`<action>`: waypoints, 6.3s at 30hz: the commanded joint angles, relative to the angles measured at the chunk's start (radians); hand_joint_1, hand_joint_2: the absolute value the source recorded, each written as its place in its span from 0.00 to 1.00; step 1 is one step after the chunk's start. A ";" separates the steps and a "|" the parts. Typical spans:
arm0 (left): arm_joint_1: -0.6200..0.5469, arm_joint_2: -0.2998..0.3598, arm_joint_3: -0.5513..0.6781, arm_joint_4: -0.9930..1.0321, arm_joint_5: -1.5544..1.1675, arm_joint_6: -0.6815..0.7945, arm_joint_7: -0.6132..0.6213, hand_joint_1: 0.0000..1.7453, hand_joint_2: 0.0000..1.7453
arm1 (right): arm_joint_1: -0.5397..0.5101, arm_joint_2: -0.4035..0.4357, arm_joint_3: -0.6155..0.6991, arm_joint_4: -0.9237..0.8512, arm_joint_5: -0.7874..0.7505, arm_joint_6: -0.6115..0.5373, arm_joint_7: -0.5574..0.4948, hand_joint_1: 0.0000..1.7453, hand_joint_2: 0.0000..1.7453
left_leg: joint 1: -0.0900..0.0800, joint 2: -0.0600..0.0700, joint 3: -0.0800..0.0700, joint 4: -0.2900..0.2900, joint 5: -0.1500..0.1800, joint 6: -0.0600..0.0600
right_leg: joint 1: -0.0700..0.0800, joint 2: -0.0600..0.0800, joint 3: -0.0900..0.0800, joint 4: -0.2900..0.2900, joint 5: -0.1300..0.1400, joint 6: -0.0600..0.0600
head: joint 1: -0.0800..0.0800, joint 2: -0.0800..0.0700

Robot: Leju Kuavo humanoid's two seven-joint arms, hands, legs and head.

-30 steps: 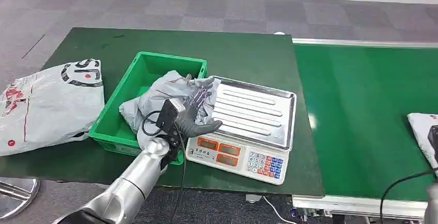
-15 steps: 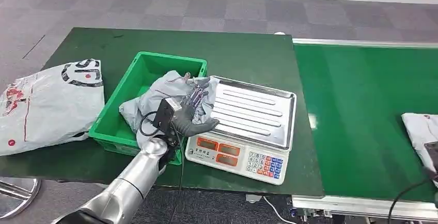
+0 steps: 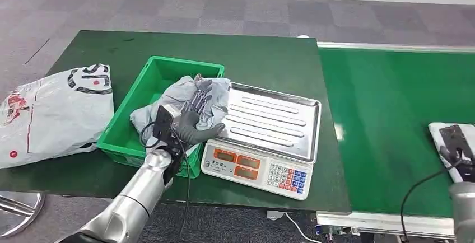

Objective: Moved the parcel from conveyor to table for the left to box.

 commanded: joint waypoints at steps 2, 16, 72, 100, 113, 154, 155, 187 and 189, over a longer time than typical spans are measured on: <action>-0.047 0.005 0.040 0.087 -0.025 0.000 0.006 0.00 1.00 | 0.036 0.170 0.009 -0.366 -0.271 -0.191 -0.385 0.00 1.00 | 0.001 0.004 0.002 -0.001 -0.001 -0.004 | 0.000 0.007 0.001 -0.001 0.001 -0.001 | 0.000 0.000; -0.129 -0.002 0.089 0.238 -0.015 0.074 0.069 0.00 1.00 | 0.006 -0.036 0.149 0.152 0.084 0.205 0.440 0.00 1.00 | 0.003 -0.006 0.002 0.000 0.001 -0.003 | 0.002 -0.003 0.004 -0.003 0.000 0.000 | 0.000 0.000; -0.044 0.036 0.194 0.145 0.041 0.104 0.121 0.00 1.00 | -0.088 0.181 0.097 -0.191 -0.049 0.137 -0.023 0.00 1.00 | 0.001 0.000 0.001 0.000 0.002 -0.004 | 0.001 0.004 0.001 -0.001 0.002 -0.001 | 0.000 0.000; -0.086 0.039 0.164 0.200 0.032 0.109 0.129 0.00 1.00 | -0.050 0.096 0.234 0.162 0.265 0.597 0.443 0.00 1.00 | 0.002 -0.001 0.001 0.000 0.001 -0.003 | 0.002 0.003 0.001 -0.003 0.002 0.000 | 0.000 0.000; -0.036 0.066 0.180 0.138 0.033 0.145 0.124 0.00 1.00 | -0.155 0.179 0.301 0.175 0.258 0.639 0.376 1.00 1.00 | 0.003 0.013 0.003 -0.002 0.002 -0.005 | 0.002 0.018 -0.001 -0.004 0.010 0.000 | 0.000 0.000; -0.036 0.032 0.180 0.144 0.044 0.161 0.107 0.00 1.00 | -0.047 0.165 0.073 -0.274 -0.263 0.036 -0.088 1.00 1.00 | 0.002 -0.001 -0.001 0.000 0.004 -0.004 | 0.002 0.003 -0.002 -0.002 0.006 0.000 | 0.000 0.000; -0.036 0.032 0.180 0.144 0.044 0.161 0.107 0.00 1.00 | -0.047 0.165 0.073 -0.274 -0.263 0.036 -0.088 1.00 1.00 | 0.001 -0.001 -0.002 0.000 0.004 -0.003 | 0.001 0.002 -0.003 -0.001 0.005 0.001 | 0.000 0.000; 0.063 -0.001 0.189 -0.204 0.096 0.306 0.006 0.00 1.00 | 0.002 0.249 0.997 -0.443 -0.227 0.589 -0.089 1.00 1.00 | 0.005 0.000 -0.001 -0.001 0.004 -0.005 | 0.004 0.005 -0.001 -0.003 0.004 -0.002 | 0.000 0.000; 0.067 -0.005 0.188 -0.210 0.100 0.314 0.006 0.00 1.00 | 0.000 0.245 1.021 -0.434 -0.270 0.606 -0.120 1.00 1.00 | 0.004 -0.003 -0.002 -0.001 0.004 -0.005 | 0.003 0.000 -0.001 -0.002 0.003 -0.002 | 0.000 0.000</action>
